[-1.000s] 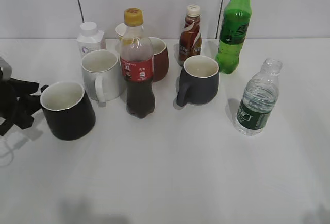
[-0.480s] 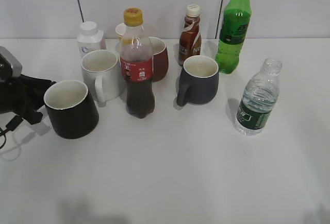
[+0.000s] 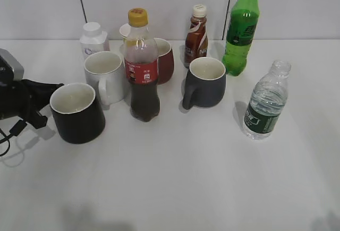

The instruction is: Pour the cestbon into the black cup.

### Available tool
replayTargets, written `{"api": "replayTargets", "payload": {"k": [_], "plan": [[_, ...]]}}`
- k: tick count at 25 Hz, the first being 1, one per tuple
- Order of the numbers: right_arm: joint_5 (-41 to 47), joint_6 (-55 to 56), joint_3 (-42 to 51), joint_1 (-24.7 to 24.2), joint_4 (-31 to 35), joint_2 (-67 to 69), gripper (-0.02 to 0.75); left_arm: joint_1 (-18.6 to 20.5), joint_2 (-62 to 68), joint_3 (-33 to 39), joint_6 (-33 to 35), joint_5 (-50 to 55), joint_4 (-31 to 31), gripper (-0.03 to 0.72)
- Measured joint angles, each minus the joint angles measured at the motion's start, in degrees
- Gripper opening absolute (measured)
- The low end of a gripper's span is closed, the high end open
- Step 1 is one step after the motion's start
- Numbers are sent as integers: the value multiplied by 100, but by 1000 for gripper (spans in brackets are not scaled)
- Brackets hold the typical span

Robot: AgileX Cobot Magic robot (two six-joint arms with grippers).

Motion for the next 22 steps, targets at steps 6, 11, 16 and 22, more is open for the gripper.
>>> {"api": "replayTargets", "payload": {"k": [6, 11, 16, 22], "plan": [[0, 0, 0, 0, 0, 0, 588, -7, -443, 226, 40, 414, -446, 39], [0, 0, 0, 0, 0, 0, 588, 3, -1215, 596, 60, 867, -748, 39], [0, -99, 0, 0, 219, 0, 588, 3, -1705, 906, 66, 967, -1245, 39], [-668, -987, -104, 0, 898, 312, 588, 3, -2309, 1436, 66, 1078, -2199, 39]]}}
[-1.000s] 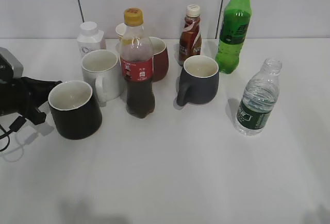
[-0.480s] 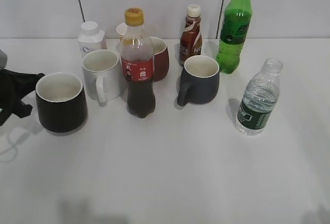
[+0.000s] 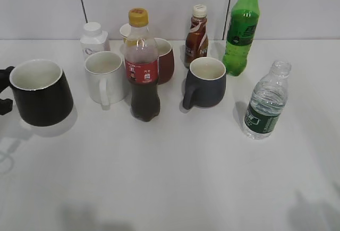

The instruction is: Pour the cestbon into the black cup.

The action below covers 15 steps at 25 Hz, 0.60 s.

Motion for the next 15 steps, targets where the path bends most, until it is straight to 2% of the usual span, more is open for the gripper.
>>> {"api": "replayTargets", "payload": {"k": [2, 5, 8, 12, 15], "plan": [[-983, -332, 68, 0, 280, 435, 588, 0, -161, 177, 0, -22, -136, 39], [-3023, -733, 401, 0, 816, 1313, 588, 0, -307, 387, 0, -262, -216, 39], [-4644, -873, 674, 0, 1040, 2353, 588, 0, -360, 530, 0, -591, -259, 39], [-5568, -904, 1071, 50, 1119, 3514, 588, 0, -408, 744, 0, -759, -286, 39], [-5876, -898, 1204, 334, 984, 4129, 588, 0, -408, 788, 2, -816, -304, 39]]}}
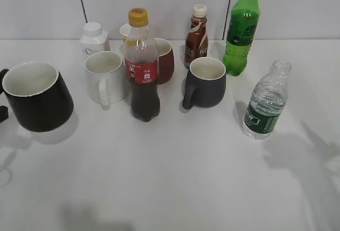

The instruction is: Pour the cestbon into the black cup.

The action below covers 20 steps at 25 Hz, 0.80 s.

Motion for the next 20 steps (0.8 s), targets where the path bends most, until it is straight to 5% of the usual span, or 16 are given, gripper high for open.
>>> {"api": "replayTargets", "payload": {"k": [9, 20], "plan": [[-853, 198, 79, 1395, -282, 2003, 588, 0, 0, 0, 0, -289, -23, 39], [-3141, 1927, 98, 1492, -681, 4219, 590, 0, 0, 0, 0, -289, -18, 39]]}}
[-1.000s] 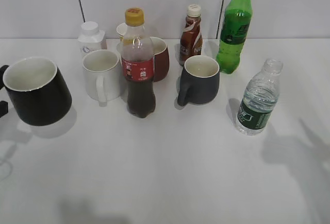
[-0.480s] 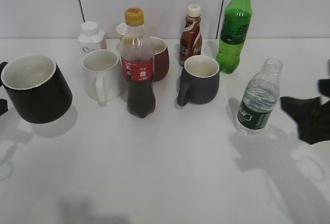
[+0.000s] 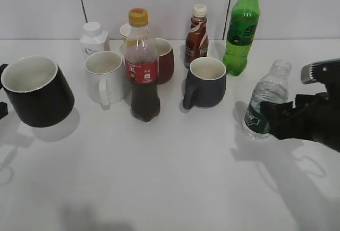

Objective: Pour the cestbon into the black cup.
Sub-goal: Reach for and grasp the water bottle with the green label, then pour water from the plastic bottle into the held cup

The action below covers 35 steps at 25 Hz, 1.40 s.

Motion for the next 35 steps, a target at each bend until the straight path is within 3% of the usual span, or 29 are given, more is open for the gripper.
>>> {"api": "replayTargets", "payload": {"k": [11, 14, 18, 23, 27, 31, 35], "plan": [[-2166, 372, -395, 0, -320, 2146, 583, 0, 0, 0, 0, -150, 157, 39], [-2303, 422, -620, 0, -470, 2371, 493, 0, 0, 0, 0, -150, 210, 39], [-2309, 273, -641, 7, -504, 2397, 494, -162, 0, 0, 0, -162, 238, 39], [-1961, -345, -641, 39, -919, 2059, 494, -896, 0, 0, 0, 77, -19, 39], [-929, -1318, -787, 284, -788, 1382, 494, -1729, 0, -6, 44, 439, -548, 39], [-144, -2823, -1112, 879, -6, 879, 494, -2565, 0, -98, 191, 977, -1007, 39], [396, -4478, -1499, 1485, 963, 716, 494, -3095, 5, -168, 242, 1190, -1287, 39]]}}
